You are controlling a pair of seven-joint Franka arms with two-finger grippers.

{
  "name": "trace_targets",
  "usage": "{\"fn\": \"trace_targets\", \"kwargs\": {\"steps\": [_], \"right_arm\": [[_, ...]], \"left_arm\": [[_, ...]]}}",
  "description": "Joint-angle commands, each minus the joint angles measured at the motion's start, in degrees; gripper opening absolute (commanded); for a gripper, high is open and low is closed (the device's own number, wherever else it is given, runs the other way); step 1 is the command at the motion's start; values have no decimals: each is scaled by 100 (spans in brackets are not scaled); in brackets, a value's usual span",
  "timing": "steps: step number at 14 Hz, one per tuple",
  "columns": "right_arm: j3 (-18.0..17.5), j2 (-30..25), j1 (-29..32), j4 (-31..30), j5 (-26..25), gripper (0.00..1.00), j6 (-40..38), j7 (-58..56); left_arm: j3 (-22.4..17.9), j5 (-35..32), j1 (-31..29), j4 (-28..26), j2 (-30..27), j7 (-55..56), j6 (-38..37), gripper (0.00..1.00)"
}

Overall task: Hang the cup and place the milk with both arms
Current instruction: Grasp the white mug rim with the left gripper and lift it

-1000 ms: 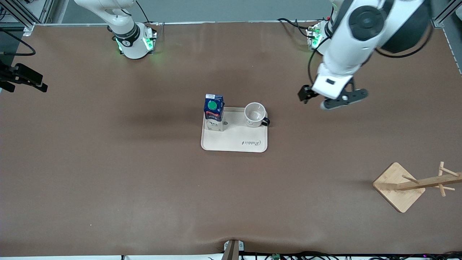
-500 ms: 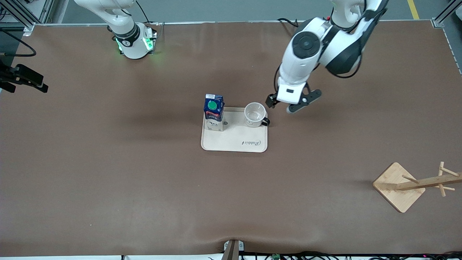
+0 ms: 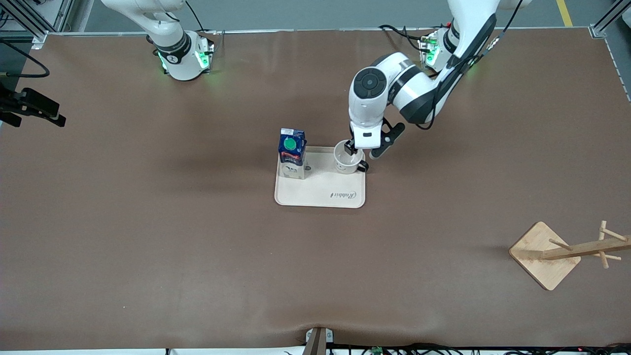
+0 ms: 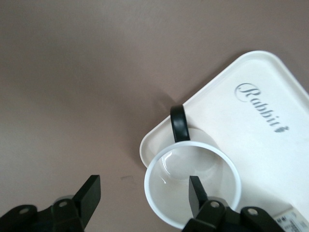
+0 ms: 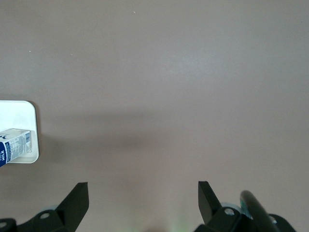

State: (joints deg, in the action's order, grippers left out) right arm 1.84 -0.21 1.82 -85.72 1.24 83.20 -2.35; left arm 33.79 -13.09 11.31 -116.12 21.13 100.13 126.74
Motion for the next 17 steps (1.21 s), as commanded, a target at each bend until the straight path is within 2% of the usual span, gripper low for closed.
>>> {"fn": "trace_targets", "kwargs": {"steps": [1,7,12,15,17], "right_arm": [[-26,30,11,90,-9,100,-14,95],[-17,39,46,90,-9,100,-14,95],[-26,39,20,90,-9,100,-14,95],[-17,39,38,90,-9,100,-14,95],[-17,39,11,90,-9,100,-23,95]], "left_arm": [[14,-168,99,80,320,542,324,72],[5,-677,266,133,865,1245,562,49],[-4,-888,258,221,998,1466,756,0],[-12,-1046,205,370,849,1413,686,0],[-12,-1186,170,598,656,1361,389,0]]}}
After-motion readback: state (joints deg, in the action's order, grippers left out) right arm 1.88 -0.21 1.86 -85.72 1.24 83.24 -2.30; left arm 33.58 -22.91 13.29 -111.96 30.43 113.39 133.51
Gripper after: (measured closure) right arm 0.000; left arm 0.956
